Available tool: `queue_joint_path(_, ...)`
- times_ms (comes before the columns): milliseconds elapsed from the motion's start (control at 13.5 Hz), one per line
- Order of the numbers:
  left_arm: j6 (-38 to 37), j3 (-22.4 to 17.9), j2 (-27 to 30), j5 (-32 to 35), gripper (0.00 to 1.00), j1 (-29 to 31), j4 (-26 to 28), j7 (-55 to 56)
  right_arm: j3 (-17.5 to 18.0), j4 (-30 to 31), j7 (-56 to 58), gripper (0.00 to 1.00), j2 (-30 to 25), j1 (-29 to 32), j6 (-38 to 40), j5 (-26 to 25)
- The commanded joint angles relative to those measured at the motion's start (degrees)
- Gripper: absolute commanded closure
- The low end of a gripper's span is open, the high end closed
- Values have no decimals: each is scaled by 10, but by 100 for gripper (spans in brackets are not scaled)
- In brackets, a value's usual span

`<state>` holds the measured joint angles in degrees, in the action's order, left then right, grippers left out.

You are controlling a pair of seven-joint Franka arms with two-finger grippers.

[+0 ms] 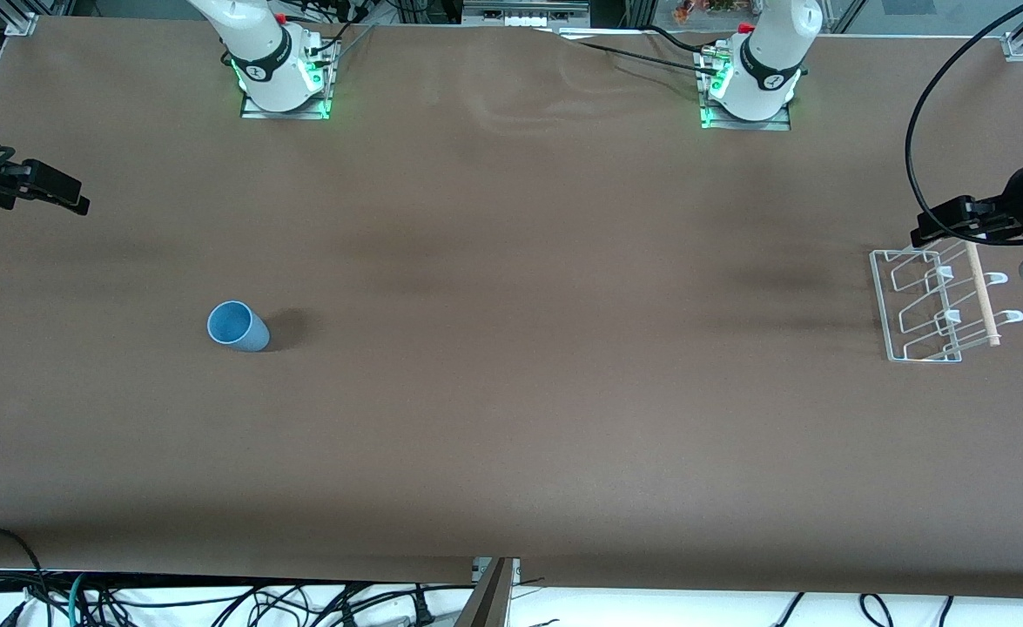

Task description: Transfer cup to left arm and place on rack

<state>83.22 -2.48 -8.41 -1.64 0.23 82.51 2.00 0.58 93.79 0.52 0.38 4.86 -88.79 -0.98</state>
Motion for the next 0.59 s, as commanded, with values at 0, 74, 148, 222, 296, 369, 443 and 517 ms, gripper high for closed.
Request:
queue_joint_path(0, -7, 2, -5, -12, 0, 1, -13, 8, 1, 0, -3, 0, -6, 1, 10, -3)
queue_joint_path(74, -7, 2, -6, -12, 0, 1, -13, 8, 1, 0, -2, 0, -6, 1, 10, -2)
queue_joint_path(148, -7, 2, -5, -12, 0, 0, -13, 8, 1, 0, 0, 0, -6, 2, 10, -2)
queue_joint_path(222, -7, 2, -5, -13, 0, 1, -13, 8, -1, 0, 3, 0, -6, 2, 10, -2)
queue_joint_path(296, -7, 2, -5, -13, 0, 3, -13, 8, -1, 0, 5, 0, -6, 2, 10, -2)
queue_joint_path(369, -7, 2, -5, -14, 0, 4, -13, 8, -1, -1, 4, 0, -6, 2, 10, -3)
queue_joint_path(443, -7, 2, -6, -14, 0, 5, -13, 8, 0, -1, 4, 0, -6, 2, 10, -6)
queue_joint_path(517, -7, 2, -6, -13, 0, 4, -13, 8, 0, -1, 4, 0, -6, 1, 11, -7)
